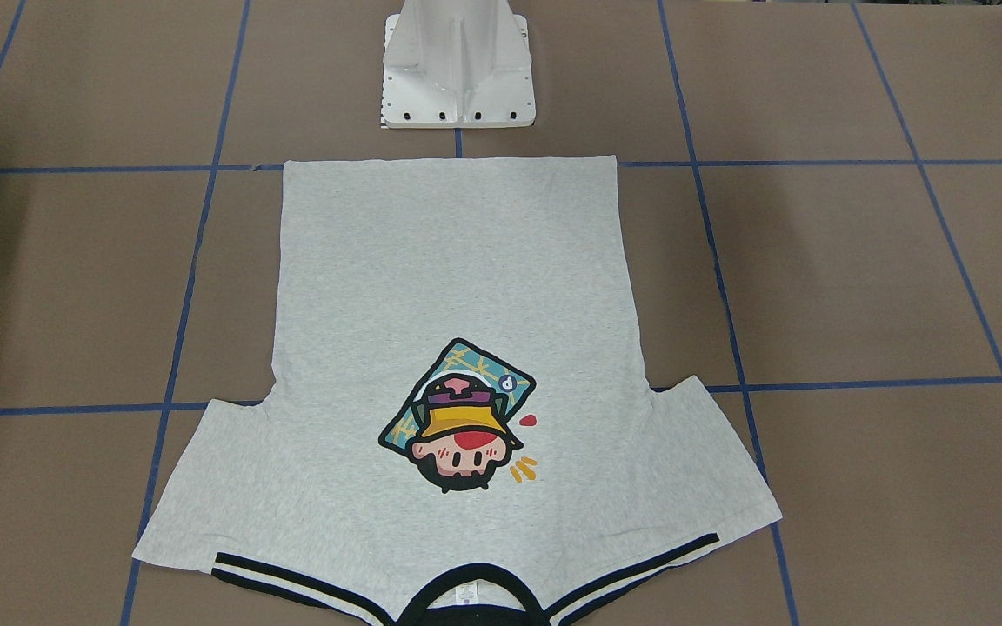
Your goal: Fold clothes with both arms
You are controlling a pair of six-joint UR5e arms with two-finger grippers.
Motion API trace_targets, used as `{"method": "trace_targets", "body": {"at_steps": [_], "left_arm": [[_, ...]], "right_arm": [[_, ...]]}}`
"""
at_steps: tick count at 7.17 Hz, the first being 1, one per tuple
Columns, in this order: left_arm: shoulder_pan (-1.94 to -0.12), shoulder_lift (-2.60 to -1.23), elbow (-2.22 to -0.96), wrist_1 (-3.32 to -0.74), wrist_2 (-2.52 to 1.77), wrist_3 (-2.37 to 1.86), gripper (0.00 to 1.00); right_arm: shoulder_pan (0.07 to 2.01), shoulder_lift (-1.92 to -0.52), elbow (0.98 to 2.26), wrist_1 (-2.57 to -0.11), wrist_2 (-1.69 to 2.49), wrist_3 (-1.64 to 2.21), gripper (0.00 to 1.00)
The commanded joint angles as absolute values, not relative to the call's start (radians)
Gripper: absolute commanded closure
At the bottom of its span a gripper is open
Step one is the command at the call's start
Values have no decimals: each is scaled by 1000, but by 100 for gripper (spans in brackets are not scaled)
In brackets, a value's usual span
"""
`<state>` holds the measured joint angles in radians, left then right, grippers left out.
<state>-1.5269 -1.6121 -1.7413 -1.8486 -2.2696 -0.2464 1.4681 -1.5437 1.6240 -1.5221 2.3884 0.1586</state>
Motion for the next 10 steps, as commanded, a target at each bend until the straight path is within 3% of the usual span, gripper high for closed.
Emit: {"method": "trace_targets", "body": {"at_steps": [1,4,6,10], "left_arm": [[-1526,-1612,-1749,-1859,-2273,-235,0],[-1525,-1580,-1732,-1865,-2276,-236,0],[-1525,-1582,-1733,-1867,-2279,-233,0],[-1523,-1583,-1744,-1867,-2283,-239,0]], "right_arm": [[1468,-1548,1629,-1523,2393,164,0],[1439,-1555,1617,-1436,2395,167,0],[1303,-1496,1589,-1268,2381,410,0],[1141,-1124,1231,-991,2182,708,0]]}}
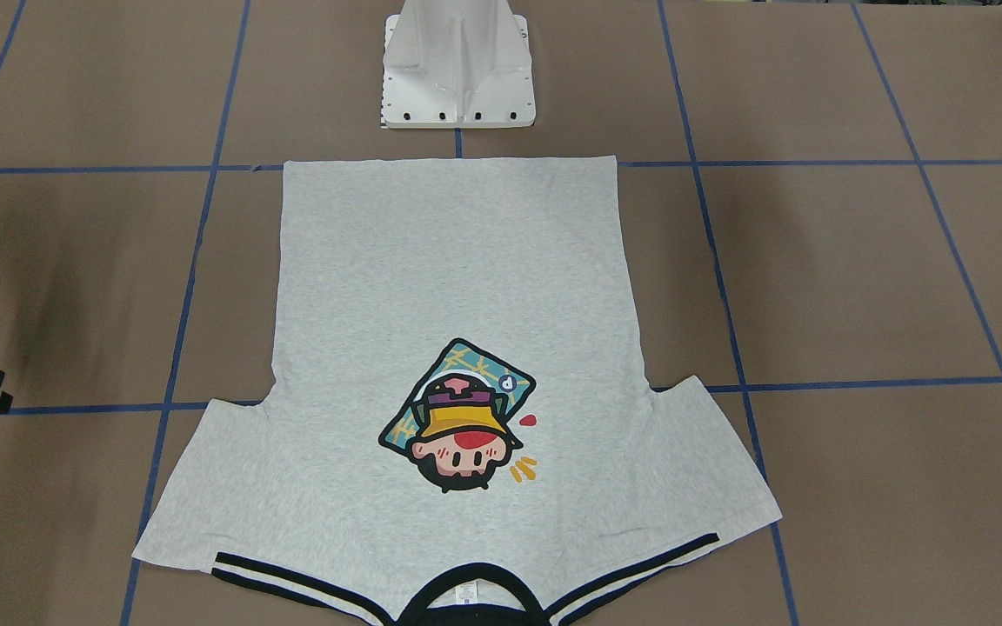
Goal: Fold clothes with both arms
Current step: 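Move the right arm in toward the shirt's striped shoulder near the collar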
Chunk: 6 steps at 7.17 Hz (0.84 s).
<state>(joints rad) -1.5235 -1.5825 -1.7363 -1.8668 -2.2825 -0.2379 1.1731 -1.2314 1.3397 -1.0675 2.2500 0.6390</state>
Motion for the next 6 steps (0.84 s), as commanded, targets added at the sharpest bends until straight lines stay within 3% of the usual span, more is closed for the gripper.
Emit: {"method": "trace_targets", "body": {"at_steps": [1,3,4,6], "left_arm": [[-1522,-1588,-1744,-1871,-2273,-230,0],[-1516,-1582,-1723,-1983,-2272,-235,0],[-1516,-1582,-1724,-1983,-2278,-232,0],[-1516,-1580,-1723,-1983,-2273,-230,0]], "right_arm": [[1108,-1059,1179,-953,2093,771,2],[1039,-936,1003,-785,1952,916,2],[1010,-922,952,-699,1880,1021,8],[968,-870,847,-623,1790,1102,8]]}}
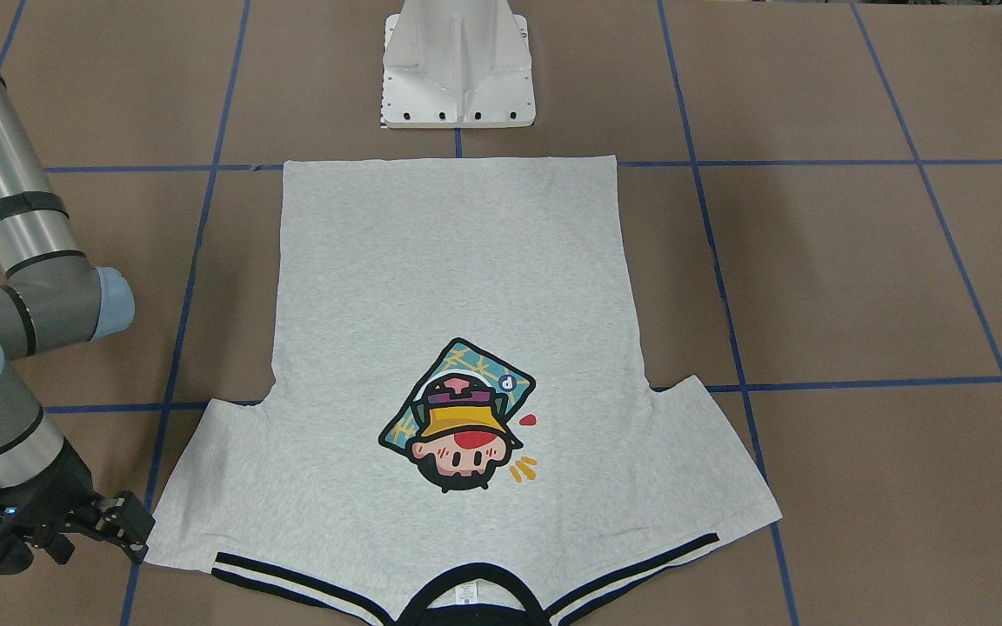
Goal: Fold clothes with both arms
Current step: 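Move the right arm in toward the shirt's striped shoulder near the collar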
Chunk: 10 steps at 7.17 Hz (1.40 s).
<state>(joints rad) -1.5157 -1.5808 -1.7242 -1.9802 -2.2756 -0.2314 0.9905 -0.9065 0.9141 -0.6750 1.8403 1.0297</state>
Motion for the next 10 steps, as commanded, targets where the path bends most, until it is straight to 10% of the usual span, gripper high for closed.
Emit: {"method": "trace_targets", "body": {"at_steps": [1,5,10], "left_arm": [[-1516,-1580,-1723,-1983,-2273,-230,0],[-1514,-1582,-1726,-1983,-2272,-236,0],[-1514,-1582,-1723,-1983,-2275,-239,0]], "right_arm": [[956,-856,815,-614,1778,1136,8],[939,-877,810,-574,1747,1155,51],[940,-954,911,-577,1747,1170,64]]}}
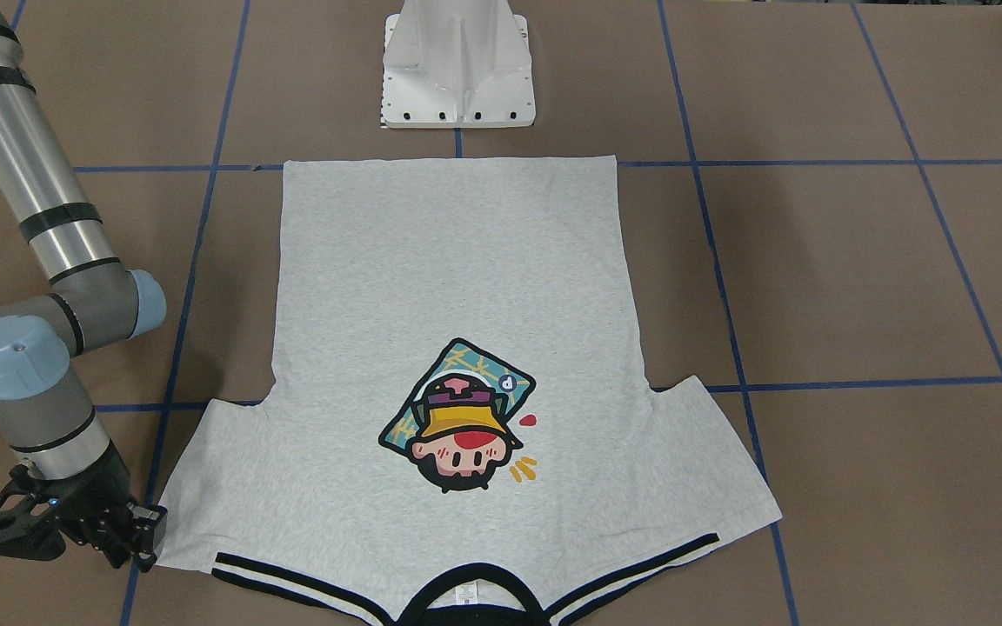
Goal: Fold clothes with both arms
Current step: 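Move the right arm in toward the shirt's striped shoulder near the collar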
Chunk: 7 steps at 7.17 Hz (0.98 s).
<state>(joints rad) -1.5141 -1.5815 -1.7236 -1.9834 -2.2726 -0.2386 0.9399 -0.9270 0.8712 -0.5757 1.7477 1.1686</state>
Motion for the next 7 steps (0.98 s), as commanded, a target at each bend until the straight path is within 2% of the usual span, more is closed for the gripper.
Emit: {"method": "trace_targets", "body": {"at_steps": [1,2,4,5,6,7], "left_arm": [[-1514,-1582,-1718,-1983,-2272,-236,0],[-1514,-1582,-1718,-1983,-2272,-235,0],[-1514,-1580,-1717,-1983,-2272,-233,0],[-1514,-1580,-1713,-1983,-2270,-235,0],[-1514,-1580,-1713,-1983,-2270,-235,0],[-1514,-1580,-1713,-1983,-2270,-238,0]], "right_arm": [[939,-957,928,-581,1746,1175,81],[939,-959,927,-586,1746,1172,86],[939,-960,923,-591,1743,1169,86],[946,-960,923,-591,1737,1169,70],[946,-957,923,-594,1733,1172,38],[946,-954,920,-595,1729,1199,21]]}}
